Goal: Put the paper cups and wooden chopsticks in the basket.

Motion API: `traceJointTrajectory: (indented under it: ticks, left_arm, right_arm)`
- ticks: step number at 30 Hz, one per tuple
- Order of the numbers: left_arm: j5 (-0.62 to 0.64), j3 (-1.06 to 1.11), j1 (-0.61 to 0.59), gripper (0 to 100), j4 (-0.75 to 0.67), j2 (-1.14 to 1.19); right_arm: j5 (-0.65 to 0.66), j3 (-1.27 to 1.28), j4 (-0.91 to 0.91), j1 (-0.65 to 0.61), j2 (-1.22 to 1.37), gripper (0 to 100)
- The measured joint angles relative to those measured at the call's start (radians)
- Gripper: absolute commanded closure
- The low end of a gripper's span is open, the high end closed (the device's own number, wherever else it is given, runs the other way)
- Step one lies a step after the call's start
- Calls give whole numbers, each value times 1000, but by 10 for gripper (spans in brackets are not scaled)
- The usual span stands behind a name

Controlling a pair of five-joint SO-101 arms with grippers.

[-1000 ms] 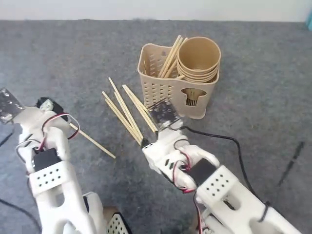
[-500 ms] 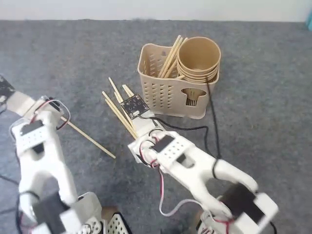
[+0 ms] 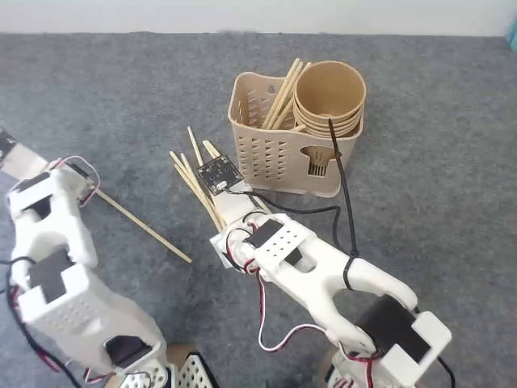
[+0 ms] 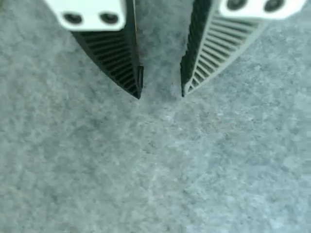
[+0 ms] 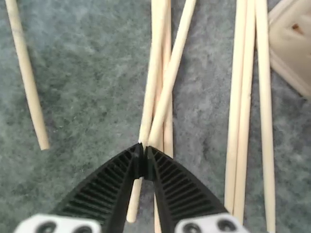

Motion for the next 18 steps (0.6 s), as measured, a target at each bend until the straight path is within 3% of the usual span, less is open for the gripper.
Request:
traceJointTrajectory:
  ticks: [18]
  left_arm:
    - [-2, -41, 9, 874, 11, 86]
  right_arm:
    - [0, 0, 34, -2, -29, 989]
